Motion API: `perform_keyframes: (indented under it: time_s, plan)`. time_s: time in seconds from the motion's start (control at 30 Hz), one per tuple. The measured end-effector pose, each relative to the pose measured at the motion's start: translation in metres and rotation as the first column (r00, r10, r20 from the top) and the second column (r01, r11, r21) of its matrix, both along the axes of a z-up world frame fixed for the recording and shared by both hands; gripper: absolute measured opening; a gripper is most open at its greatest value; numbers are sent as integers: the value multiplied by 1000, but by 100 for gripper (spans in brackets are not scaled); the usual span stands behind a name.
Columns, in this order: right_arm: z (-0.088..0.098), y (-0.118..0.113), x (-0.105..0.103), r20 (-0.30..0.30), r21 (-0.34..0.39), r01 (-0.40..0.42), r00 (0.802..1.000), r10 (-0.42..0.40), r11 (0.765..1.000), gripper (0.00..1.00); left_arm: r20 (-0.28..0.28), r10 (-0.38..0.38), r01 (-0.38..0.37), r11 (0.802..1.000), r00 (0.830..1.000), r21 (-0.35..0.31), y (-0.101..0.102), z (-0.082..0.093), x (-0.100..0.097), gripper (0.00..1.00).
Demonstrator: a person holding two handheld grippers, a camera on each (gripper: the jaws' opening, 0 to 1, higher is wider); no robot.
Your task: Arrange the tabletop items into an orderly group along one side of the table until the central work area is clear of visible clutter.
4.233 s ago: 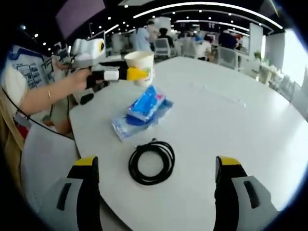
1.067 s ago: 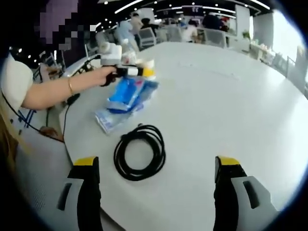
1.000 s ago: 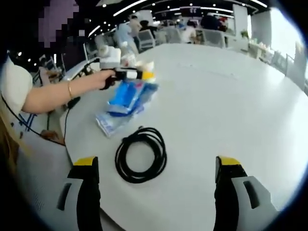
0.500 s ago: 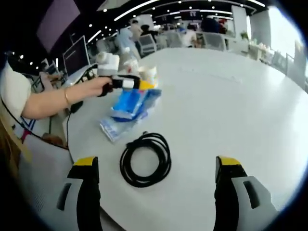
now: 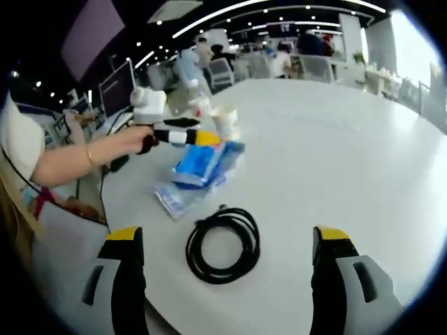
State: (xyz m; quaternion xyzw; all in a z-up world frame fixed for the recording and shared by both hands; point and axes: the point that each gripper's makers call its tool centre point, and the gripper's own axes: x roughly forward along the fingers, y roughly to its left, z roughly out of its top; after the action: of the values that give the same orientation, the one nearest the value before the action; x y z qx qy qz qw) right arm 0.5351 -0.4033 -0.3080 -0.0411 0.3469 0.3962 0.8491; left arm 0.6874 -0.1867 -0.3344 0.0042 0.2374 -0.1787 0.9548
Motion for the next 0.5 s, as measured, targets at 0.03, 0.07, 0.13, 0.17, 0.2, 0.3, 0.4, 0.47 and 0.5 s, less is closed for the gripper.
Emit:
perform_keyframes:
  time_s: [0.03,0.07,0.13,0.17,0.2,0.3,0.4,0.47,0.5]
  plan:
    - [1,1,0,2,3,-1,1000,1,1000,99,-1,1,-1,1000,1000,2,1,1,-2,99]
    - [3,3,0,6,8,-5,1000,5,1000,99,5,-3,3,1000,1000,7,1,4,-5,99]
    - [6,5,1,13,11,-7,1000,7,1000,99,6,-8,8,1000,1000,8,1,8,-10,99]
    - [7,6,2,19,15,-9,1000,9,1000,99,15,-19,19,1000,1000,4,0,12,-13,99]
    - [9,7,2,24,20,-10,1000,10,1000,99,16,-20,20,1000,1000,5,0,14,-15,99]
    - [14,10,4,32,39,-10,999,9,999,99,20,-32,32,999,999,6,-1,20,-24,99]
    - [17,13,4,38,39,-15,999,13,999,99,27,-46,46,999,999,-9,-2,29,-33,99]
    - [19,14,5,41,43,-8,999,6,999,99,21,-60,60,998,998,-17,-3,32,-37,99]
    - [20,15,5,39,45,-7,999,5,999,99,19,-64,64,998,998,-18,-3,34,-39,99]
